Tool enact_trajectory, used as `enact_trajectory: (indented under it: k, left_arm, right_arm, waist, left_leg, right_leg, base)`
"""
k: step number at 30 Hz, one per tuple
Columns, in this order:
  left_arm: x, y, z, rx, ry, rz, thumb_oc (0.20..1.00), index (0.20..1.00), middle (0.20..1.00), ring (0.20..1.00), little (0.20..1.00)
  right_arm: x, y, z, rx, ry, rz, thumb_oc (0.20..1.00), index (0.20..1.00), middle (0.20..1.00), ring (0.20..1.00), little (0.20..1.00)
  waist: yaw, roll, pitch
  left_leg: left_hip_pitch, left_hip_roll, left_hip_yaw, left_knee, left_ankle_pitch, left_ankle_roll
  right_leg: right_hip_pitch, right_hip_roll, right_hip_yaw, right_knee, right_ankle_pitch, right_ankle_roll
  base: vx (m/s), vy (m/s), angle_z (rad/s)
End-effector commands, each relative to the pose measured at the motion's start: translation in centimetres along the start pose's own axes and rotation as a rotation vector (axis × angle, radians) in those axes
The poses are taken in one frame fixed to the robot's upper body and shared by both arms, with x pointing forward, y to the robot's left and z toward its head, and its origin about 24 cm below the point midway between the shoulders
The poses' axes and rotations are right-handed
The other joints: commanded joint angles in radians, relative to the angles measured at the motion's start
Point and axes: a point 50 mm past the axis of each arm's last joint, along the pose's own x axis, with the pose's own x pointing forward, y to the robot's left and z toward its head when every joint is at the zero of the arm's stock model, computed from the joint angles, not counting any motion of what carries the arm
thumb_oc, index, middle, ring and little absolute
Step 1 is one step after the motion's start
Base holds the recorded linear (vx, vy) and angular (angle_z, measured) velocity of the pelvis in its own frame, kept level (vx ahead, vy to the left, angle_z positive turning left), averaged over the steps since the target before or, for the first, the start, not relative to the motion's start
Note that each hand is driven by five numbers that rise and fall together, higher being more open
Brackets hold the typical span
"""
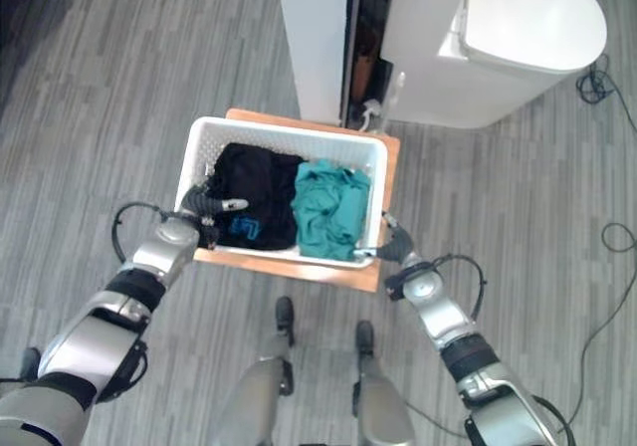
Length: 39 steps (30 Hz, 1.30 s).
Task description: Grab the laundry basket,head to the washer,open it,put in the laundry and shut it.
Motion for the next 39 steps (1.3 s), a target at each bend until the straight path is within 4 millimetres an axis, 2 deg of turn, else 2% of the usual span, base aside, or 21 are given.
enact_trajectory:
  k: [1,6,7,9,14,15,18,23,24,26,33,39]
  left_arm:
    - [0.7,4.4,1.9,0.123,-0.031,0.217,1.0,1.0,1.0,1.0,1.0]
    - [0.6,5.7,3.8,0.126,-0.108,0.282,1.0,1.0,1.0,1.0,1.0]
    - [-0.1,5.9,6.2,0.084,-0.235,0.286,1.0,1.0,1.0,1.0,1.0]
    - [-1.1,6.6,8.0,0.081,-0.345,0.313,1.0,1.0,1.0,1.0,1.0]
    - [-2.6,7.9,9.2,0.083,-0.454,0.355,1.0,1.0,1.0,1.0,1.0]
    - [-3.4,9.1,10.4,0.103,-0.516,0.404,1.0,1.0,1.0,1.0,1.0]
    - [-3.6,9.8,10.6,0.134,-0.521,0.436,1.0,1.0,1.0,1.0,1.0]
    - [-2.8,10.9,10.1,0.216,-0.443,0.487,1.0,1.0,1.0,1.0,1.0]
    - [-2.3,11.8,9.0,0.278,-0.362,0.516,1.0,1.0,1.0,1.0,1.0]
    - [-1.8,12.3,8.6,0.297,-0.31,0.52,1.0,1.0,1.0,1.0,1.0]
    - [-0.5,13.4,8.5,0.381,-0.166,0.505,1.0,1.0,1.0,1.0,1.0]
    - [-0.1,14.1,8.8,0.405,-0.093,0.501,1.0,1.0,1.0,1.0,1.0]
  right_arm:
    - [-0.3,-0.8,2.8,0.026,-0.171,-0.023,1.0,1.0,1.0,1.0,1.0]
    - [-0.5,-0.2,2.4,0.015,-0.169,0.003,1.0,1.0,1.0,1.0,1.0]
    - [-0.4,-0.1,1.5,0.015,-0.132,0.003,1.0,1.0,1.0,1.0,1.0]
    - [-0.4,-0.1,0.9,0.013,-0.102,0.005,1.0,1.0,1.0,1.0,1.0]
    - [-0.3,0.1,0.2,0.02,-0.065,0.019,1.0,1.0,1.0,1.0,1.0]
    - [-0.4,0.0,0.0,0.034,-0.056,0.016,1.0,1.0,1.0,1.0,1.0]
    - [-0.4,-0.2,0.0,0.041,-0.059,0.013,1.0,1.0,1.0,1.0,1.0]
    - [-0.6,-0.4,0.6,0.049,-0.093,0.013,1.0,1.0,1.0,1.0,1.0]
    - [-0.8,-0.5,1.0,0.048,-0.122,0.018,1.0,1.0,1.0,1.0,1.0]
    - [-0.9,-0.6,1.1,0.045,-0.132,0.012,1.0,1.0,1.0,1.0,1.0]
    - [-1.5,-1.0,1.5,0.046,-0.178,0.016,1.0,1.0,1.0,1.0,1.0]
    - [-1.9,-1.2,2.2,0.049,-0.232,0.024,1.0,1.0,1.0,1.0,1.0]
  waist:
    - [0.01,-0.023,-0.034]
    - [0.012,-0.026,-0.033]
    - [0.021,-0.02,-0.036]
    - [0.028,-0.017,-0.04]
    - [0.04,-0.011,-0.048]
    - [0.043,-0.01,-0.053]
    - [0.043,-0.01,-0.054]
    - [0.036,-0.013,-0.051]
    - [0.027,-0.016,-0.047]
    - [0.025,-0.021,-0.046]
    - [0.005,-0.036,-0.027]
    - [-0.01,-0.047,-0.018]
  left_leg:
    - [0.021,0.039,-0.053,0.034,-0.107,-0.016]
    - [0.019,0.04,-0.051,0.033,-0.109,-0.017]
    - [0.017,0.037,-0.054,0.035,-0.112,-0.016]
    - [0.02,0.035,-0.055,0.035,-0.117,-0.015]
    - [0.025,0.031,-0.056,0.036,-0.124,-0.015]
    - [0.026,0.03,-0.058,0.036,-0.128,-0.014]
    - [0.022,0.029,-0.061,0.038,-0.13,-0.013]
    - [0.008,0.029,-0.065,0.047,-0.131,-0.012]
    - [0.003,0.031,-0.065,0.048,-0.132,-0.011]
    - [-0.006,0.031,-0.067,0.049,-0.132,-0.01]
    - [-0.039,0.033,-0.072,0.07,-0.132,-0.009]
    - [-0.053,0.035,-0.076,0.084,-0.131,-0.012]
  right_leg:
    - [-0.148,-0.08,0.033,0.112,-0.002,0.039]
    - [-0.15,-0.081,0.033,0.109,-0.001,0.039]
    - [-0.147,-0.083,0.029,0.11,-0.004,0.039]
    - [-0.143,-0.084,0.027,0.11,-0.008,0.039]
    - [-0.139,-0.085,0.027,0.116,-0.016,0.037]
    - [-0.139,-0.087,0.027,0.118,-0.02,0.037]
    - [-0.143,-0.088,0.025,0.123,-0.023,0.036]
    - [-0.155,-0.088,0.024,0.131,-0.024,0.036]
    - [-0.161,-0.087,0.027,0.133,-0.024,0.036]
    - [-0.171,-0.087,0.026,0.135,-0.024,0.037]
    - [-0.196,-0.084,0.027,0.142,-0.02,0.041]
    - [-0.206,-0.081,0.03,0.143,-0.016,0.045]
  base:
    - [0.0,0.0,0.0]
    - [0.01,-0.004,0.0]
    - [0.04,-0.02,0.02]
    - [0.05,-0.011,0.04]
    - [0.03,-0.005,0.02]
    - [0.03,-0.006,0.0]
    - [0.01,-0.002,0.0]
    - [0.0,0.0,0.0]
    - [0.0,0.0,0.0]
    - [0.0,0.0,0.0]
    - [0.0,-0.002,0.02]
    - [0.0,0.0,0.0]
